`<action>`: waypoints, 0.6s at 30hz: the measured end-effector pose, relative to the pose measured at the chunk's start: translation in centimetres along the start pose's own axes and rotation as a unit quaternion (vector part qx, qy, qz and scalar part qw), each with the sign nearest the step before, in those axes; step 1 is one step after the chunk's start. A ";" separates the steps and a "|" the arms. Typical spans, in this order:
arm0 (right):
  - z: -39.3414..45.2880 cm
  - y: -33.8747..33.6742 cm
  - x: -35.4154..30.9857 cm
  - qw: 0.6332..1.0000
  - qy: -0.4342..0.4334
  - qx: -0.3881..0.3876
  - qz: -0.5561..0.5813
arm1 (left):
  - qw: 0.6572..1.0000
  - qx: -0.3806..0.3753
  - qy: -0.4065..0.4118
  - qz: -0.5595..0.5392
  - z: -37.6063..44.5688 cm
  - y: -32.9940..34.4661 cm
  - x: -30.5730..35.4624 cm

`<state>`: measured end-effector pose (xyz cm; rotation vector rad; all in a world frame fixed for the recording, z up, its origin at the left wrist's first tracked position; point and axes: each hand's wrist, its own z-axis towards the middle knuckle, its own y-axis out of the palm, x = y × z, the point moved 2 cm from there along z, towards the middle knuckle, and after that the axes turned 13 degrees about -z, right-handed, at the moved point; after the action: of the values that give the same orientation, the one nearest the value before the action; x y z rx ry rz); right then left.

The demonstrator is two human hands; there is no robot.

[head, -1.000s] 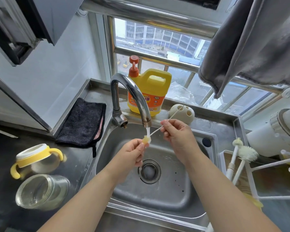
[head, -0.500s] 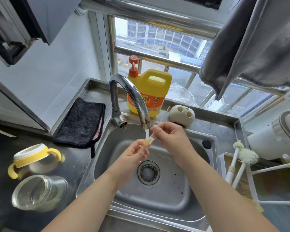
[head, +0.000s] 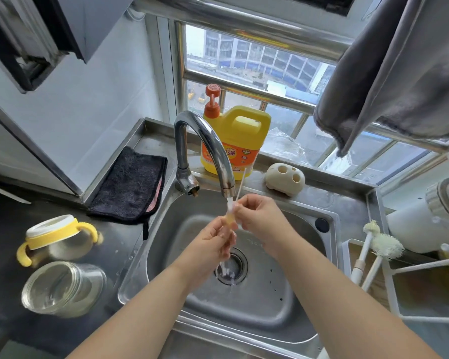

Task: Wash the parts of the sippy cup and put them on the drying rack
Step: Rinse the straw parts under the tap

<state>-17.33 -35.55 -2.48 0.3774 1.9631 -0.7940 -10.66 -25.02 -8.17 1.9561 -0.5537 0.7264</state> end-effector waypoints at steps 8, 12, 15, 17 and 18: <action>0.1 -0.8 -0.3 1.000 -0.016 -0.006 0.016 | 1.000 0.005 -0.001 -0.025 -0.4 0.1 -0.1; 0.2 -1.5 -1.0 0.997 -0.039 0.012 0.069 | 1.000 0.003 0.019 -0.015 -0.3 -0.4 -0.1; 0.1 -1.5 -1.6 0.994 -0.051 -0.002 0.100 | 1.000 0.002 0.019 0.011 -0.5 -0.7 -0.1; -0.4 -0.5 -1.2 0.998 -0.041 -0.035 0.035 | 0.999 0.003 0.021 0.035 -0.8 -0.6 -0.4; -0.5 -0.4 -1.2 0.998 -0.040 -0.038 0.019 | 0.999 0.004 0.026 0.046 -0.9 -0.6 -0.4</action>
<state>-17.28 -35.38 -1.11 0.3321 1.8992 -0.6976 -10.80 -23.96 -8.48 1.9232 -0.6127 0.8364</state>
